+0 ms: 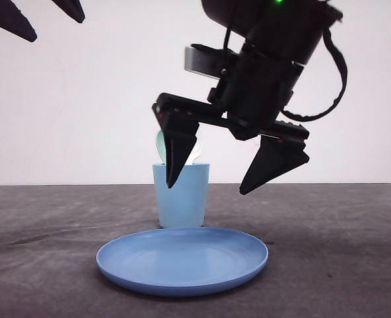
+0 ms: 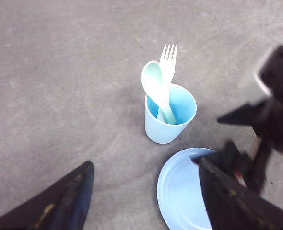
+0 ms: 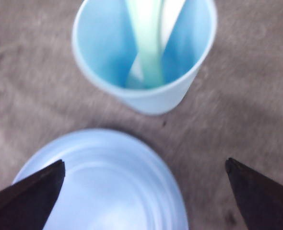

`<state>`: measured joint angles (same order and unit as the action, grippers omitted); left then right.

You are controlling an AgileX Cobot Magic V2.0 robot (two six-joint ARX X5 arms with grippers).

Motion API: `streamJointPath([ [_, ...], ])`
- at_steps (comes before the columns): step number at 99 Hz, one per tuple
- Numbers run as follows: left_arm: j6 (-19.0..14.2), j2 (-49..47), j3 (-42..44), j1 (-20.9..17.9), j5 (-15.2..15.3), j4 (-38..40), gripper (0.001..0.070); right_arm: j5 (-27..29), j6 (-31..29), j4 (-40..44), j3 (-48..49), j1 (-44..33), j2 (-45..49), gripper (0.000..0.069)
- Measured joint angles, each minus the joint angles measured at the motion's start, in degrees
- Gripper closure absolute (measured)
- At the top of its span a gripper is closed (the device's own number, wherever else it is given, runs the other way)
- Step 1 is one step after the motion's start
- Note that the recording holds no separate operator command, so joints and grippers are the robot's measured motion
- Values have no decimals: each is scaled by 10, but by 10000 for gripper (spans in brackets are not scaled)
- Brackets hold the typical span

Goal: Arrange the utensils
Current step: 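Release the spoon and raise the open right gripper, then lower the open right gripper around the blue cup and close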

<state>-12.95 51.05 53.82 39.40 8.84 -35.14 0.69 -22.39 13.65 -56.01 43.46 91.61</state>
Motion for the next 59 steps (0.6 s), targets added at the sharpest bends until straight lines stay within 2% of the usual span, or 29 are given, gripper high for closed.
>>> streamJointPath([
  [11, -4, 0, 0, 0, 0, 0, 287, -22, -2, -12, 0, -11, 17, 12],
  [59, -8, 0, 0, 0, 0, 0, 287, -24, 16, -16, -48, -16, 67, 12],
])
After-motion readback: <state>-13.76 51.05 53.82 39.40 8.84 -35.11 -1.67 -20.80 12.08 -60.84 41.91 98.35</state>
